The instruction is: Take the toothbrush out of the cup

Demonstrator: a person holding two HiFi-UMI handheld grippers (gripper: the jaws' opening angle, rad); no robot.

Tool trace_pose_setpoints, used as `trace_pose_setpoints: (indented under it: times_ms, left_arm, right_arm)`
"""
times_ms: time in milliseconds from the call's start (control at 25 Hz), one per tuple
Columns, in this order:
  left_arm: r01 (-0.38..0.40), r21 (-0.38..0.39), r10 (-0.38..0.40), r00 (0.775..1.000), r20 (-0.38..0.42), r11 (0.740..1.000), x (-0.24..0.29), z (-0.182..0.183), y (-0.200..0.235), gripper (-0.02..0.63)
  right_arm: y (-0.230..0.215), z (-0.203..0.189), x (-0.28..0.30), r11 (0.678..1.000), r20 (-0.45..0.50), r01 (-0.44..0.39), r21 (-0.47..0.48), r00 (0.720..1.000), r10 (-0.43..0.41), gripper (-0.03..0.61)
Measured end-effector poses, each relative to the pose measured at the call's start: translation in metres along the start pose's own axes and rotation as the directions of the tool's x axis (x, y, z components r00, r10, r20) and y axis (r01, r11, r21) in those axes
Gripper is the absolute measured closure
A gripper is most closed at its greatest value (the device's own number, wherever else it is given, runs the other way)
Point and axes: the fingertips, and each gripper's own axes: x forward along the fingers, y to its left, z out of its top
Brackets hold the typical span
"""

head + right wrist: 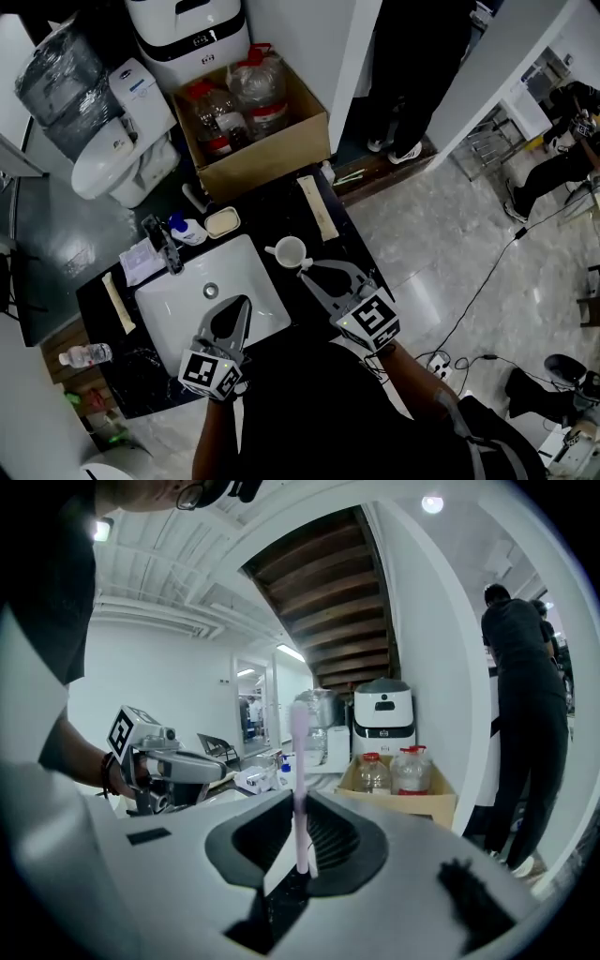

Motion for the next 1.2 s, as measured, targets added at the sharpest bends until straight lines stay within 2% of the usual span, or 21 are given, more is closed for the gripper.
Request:
trace_pose_setpoints:
  times_ms: [1200]
  left_arm:
    - [0.112, 0.012, -0.111, 0.993, -0.048, 0.994, 0.021, -0.003, -0.015, 0.6]
  right_arm:
    - [0.023, -0.035, -0.035, 0.999, -0.069, 0.033, -0.002, 0.997, -0.033, 0.523]
